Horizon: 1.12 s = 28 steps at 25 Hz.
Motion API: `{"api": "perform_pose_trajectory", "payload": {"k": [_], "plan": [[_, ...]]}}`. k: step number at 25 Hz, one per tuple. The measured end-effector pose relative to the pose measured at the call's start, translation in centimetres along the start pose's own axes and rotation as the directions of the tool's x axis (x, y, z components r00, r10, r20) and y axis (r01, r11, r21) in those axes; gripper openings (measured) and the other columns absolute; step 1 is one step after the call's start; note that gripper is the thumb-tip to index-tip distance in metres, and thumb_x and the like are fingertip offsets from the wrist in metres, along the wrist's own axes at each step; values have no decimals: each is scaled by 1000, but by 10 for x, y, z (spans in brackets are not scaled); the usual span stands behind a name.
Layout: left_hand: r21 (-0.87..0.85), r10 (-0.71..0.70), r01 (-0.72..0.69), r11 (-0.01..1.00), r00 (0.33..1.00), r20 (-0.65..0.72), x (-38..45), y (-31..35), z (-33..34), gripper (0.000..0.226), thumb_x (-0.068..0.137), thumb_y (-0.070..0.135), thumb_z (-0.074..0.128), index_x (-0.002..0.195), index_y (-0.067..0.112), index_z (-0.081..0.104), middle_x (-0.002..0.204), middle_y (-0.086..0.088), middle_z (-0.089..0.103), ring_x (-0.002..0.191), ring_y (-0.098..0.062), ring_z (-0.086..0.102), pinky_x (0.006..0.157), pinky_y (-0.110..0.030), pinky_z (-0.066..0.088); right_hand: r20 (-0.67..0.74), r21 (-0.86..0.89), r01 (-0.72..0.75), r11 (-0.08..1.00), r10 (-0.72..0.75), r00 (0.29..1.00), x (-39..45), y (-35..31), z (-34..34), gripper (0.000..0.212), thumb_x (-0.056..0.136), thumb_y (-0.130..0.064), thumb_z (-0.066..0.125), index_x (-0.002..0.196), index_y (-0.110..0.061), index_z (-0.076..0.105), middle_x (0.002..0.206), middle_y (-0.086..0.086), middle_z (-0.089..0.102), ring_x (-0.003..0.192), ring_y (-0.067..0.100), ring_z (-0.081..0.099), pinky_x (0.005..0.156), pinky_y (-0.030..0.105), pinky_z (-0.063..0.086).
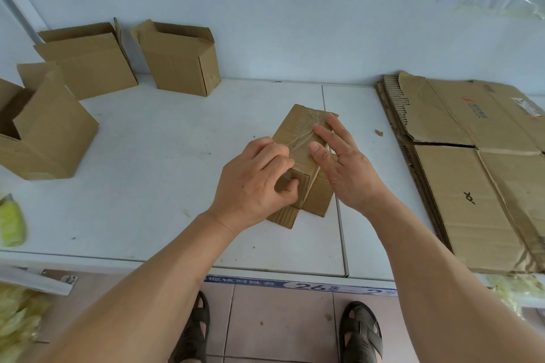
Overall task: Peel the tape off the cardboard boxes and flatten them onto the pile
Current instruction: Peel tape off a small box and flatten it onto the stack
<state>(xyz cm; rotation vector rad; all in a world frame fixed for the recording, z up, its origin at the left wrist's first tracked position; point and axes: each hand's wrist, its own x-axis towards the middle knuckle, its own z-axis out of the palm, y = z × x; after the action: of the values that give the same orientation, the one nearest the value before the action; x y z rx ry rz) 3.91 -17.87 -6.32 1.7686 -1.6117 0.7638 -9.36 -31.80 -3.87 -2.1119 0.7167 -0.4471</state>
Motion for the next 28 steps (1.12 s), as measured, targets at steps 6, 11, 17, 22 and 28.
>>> {"api": "perform_pose_trajectory", "payload": {"k": [6,11,17,22,28], "plan": [[-27,-38,39,999,999,34,0,2,-3,34,74,40,74,88,10,69,95,0,66,100,-21,58,62,-26,53,1,14,0,1000,0,1000,-1,0,0,56,96,-54,46,147,-33,40,159,-25,14,140,-3,26,108,18,25],[-24,1,1,1000,998,70,0,-5,-5,35,81,44,73,92,11,70,98,1,66,102,-20,56,62,-21,47,1,1,4,1000,-4,1000,0,0,0,56,96,-54,45,147,-33,40,159,-24,14,141,-2,26,107,17,25],[-45,28,-26,999,998,48,-3,-7,-4,24,85,30,69,97,10,70,100,-2,66,103,-21,58,69,-27,55,-2,1,7,1000,-7,1000,-1,-1,0,55,96,-53,45,147,-32,40,159,-24,14,142,-2,25,105,16,24],[-121,27,-22,992,999,43,-9,-3,-4,37,86,44,71,97,15,51,104,-6,56,103,-25,59,69,-27,55,4,-8,-1,1000,2,1000,-1,-3,-2,56,96,-54,44,147,-34,39,159,-24,14,142,0,26,103,16,23],[-74,15,-16,997,1000,-19,-22,7,10,15,93,20,67,87,7,65,118,-5,49,121,-34,53,98,-37,48,-5,-6,-11,1000,11,1000,-1,-3,-2,56,96,-55,44,147,-33,40,159,-24,14,141,1,28,103,16,26]]}}
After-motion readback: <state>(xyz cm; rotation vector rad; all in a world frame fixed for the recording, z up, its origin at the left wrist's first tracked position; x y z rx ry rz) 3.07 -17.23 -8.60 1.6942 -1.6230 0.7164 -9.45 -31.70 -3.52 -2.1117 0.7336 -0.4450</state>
